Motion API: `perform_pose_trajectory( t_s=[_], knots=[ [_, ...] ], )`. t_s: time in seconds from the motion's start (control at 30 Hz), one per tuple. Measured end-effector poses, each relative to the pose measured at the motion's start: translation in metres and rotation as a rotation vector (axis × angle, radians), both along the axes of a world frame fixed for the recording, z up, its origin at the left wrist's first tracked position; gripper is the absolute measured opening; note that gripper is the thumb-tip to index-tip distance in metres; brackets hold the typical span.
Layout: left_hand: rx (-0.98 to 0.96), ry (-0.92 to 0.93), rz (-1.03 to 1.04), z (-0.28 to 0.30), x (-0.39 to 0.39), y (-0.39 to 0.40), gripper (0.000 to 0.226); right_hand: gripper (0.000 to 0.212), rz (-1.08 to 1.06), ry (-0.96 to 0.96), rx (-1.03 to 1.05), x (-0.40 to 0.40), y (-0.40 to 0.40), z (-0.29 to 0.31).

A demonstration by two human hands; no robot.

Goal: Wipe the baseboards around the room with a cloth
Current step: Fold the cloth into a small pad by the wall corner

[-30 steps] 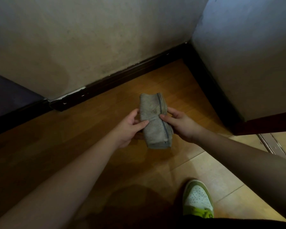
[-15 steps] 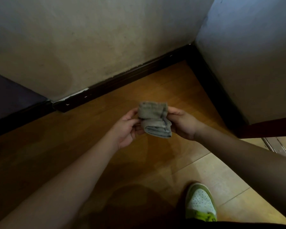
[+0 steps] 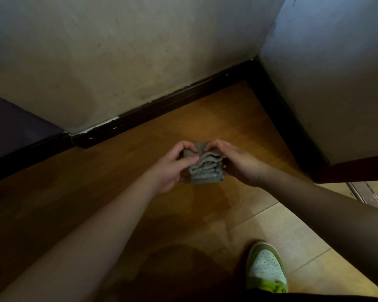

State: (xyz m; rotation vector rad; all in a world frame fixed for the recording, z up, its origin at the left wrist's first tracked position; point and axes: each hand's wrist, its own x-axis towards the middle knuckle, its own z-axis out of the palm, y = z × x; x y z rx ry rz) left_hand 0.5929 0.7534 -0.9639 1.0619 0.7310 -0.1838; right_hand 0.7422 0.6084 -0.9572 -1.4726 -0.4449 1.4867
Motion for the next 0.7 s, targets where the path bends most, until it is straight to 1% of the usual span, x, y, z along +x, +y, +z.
perform_pose_trajectory(
  t_s=[0.03,0.07,0.13,0.17,0.2,0.27,0.33,0.4,0.47,0.53,0.6,0.7],
  knots=[
    [0.011,-0.021,-0.007,0.000,0.000,0.000,0.017,0.035,-0.003,-0.017,0.005,0.000,0.000,-0.001],
    [0.019,-0.043,0.000,0.000,0.001,-0.001,0.023,0.039,-0.034,-0.016,0.006,-0.001,0.001,-0.001],
    [0.090,-0.086,0.029,0.002,0.002,-0.001,0.037,0.066,-0.130,0.053,-0.016,0.001,0.001,-0.002],
    [0.137,-0.102,0.040,0.003,0.003,-0.002,0.046,0.075,-0.149,0.114,-0.026,0.001,0.001,-0.002],
    [0.178,-0.112,0.049,0.004,0.004,-0.002,0.056,0.077,-0.142,0.173,-0.027,0.000,0.001,-0.002],
    [0.250,-0.103,0.057,0.004,0.006,-0.001,0.069,0.070,-0.074,0.217,-0.038,-0.002,-0.001,-0.002],
    [0.298,-0.080,0.063,0.001,0.005,0.000,0.066,0.064,-0.041,0.213,-0.054,-0.001,-0.003,0.000],
    [0.286,-0.063,0.088,-0.003,0.005,-0.001,0.056,0.057,-0.042,0.190,-0.050,0.000,-0.005,0.001],
    [0.176,-0.076,0.160,-0.004,0.006,-0.005,0.048,0.049,-0.084,0.106,-0.008,-0.002,-0.006,0.001],
    [0.077,-0.103,0.232,-0.002,0.009,-0.008,0.047,0.046,-0.164,0.026,0.046,-0.007,-0.005,-0.001],
    [0.041,-0.123,0.253,0.001,0.010,-0.008,0.050,0.045,-0.218,0.037,0.087,-0.011,-0.005,-0.003],
    [0.011,-0.155,0.219,0.005,0.007,-0.003,0.054,0.046,-0.217,0.113,0.105,-0.013,-0.003,-0.001]
  ],
)
